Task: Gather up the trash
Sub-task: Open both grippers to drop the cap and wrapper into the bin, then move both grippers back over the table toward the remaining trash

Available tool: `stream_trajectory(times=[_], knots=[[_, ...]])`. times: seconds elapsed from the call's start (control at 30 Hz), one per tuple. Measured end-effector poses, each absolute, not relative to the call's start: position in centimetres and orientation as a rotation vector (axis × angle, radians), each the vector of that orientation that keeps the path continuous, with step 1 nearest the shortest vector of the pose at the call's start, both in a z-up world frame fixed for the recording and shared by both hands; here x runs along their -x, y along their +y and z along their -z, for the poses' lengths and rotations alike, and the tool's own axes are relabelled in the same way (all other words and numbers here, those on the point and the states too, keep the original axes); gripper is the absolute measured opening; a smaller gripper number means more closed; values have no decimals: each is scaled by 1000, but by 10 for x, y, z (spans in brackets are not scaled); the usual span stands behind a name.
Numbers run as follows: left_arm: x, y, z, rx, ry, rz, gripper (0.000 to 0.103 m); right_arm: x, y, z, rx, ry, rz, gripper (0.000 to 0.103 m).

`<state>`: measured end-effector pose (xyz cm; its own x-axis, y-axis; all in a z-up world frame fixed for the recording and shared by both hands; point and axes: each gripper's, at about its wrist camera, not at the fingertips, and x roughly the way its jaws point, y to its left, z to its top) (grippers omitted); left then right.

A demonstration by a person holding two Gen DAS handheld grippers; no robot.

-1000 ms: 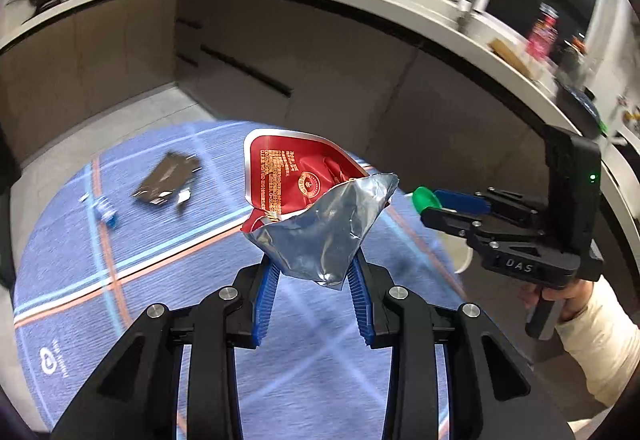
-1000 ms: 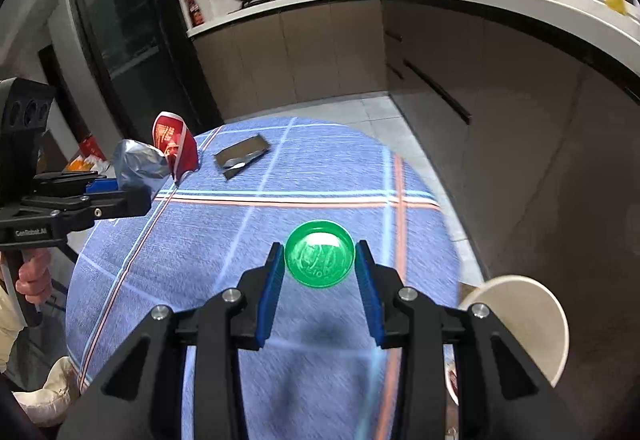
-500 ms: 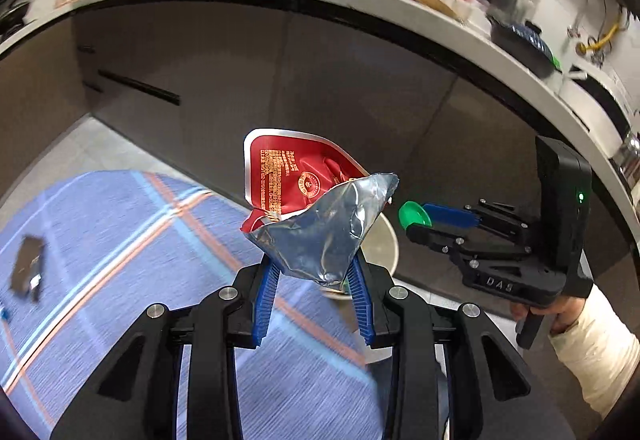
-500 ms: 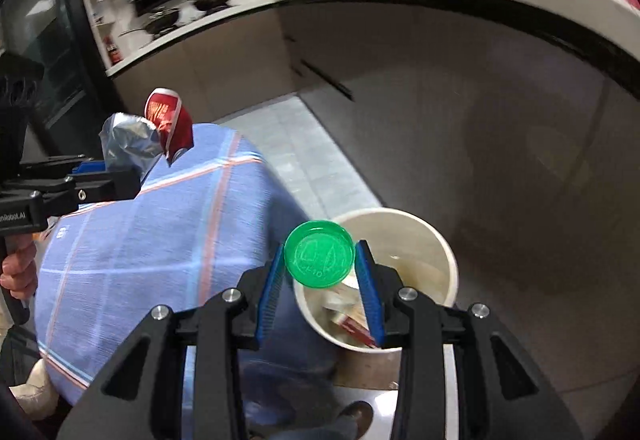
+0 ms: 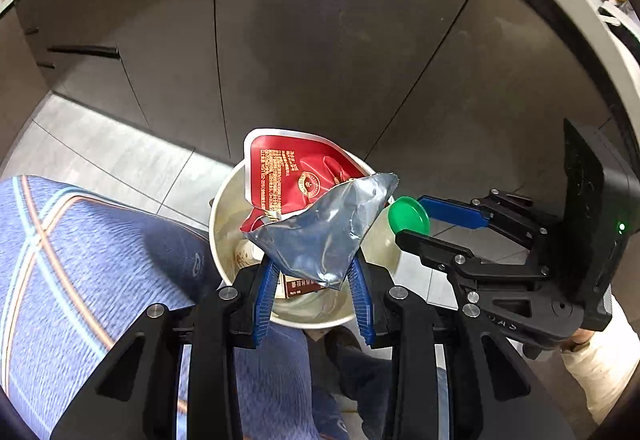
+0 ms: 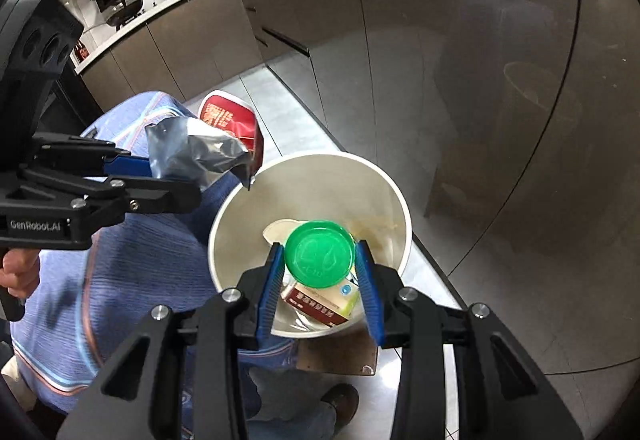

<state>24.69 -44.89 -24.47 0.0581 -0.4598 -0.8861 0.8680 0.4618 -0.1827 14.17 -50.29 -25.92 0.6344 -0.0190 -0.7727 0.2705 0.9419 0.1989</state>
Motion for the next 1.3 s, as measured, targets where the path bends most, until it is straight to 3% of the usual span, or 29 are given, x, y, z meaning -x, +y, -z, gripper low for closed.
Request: stream_trajectory(times=[0.37, 0.47, 0.5, 0.53, 0.67, 0.77, 0.87, 1.07, 1.3], knots=[[-251, -473, 275, -516, 1137, 1025, 34, -162, -508, 286, -297, 896, 141, 40], [-247, -479, 275, -535, 1101, 1000, 57, -165, -507, 290, -272, 900, 132, 56], [-246, -479, 274, -537, 1087, 991, 70, -165, -508, 291, -266, 897, 126, 58], [-245, -478, 271, -534, 1073, 988, 74, -165, -509, 291, -265, 894, 119, 62], [-245, -476, 265, -530, 1058, 993, 77, -161, -512, 291, -257, 879, 110, 69], [-251, -474, 262, -518, 1032, 967, 88, -156, -514, 291, -258, 870, 105, 82], [-252, -469, 256, -493, 1014, 939, 95, -153, -514, 292, -249, 873, 102, 87], [-256, -461, 245, -453, 1023, 893, 95, -149, -511, 287, -261, 868, 92, 98], [-250, -446, 218, -414, 990, 877, 95, -146, -503, 267, -263, 850, 82, 100]])
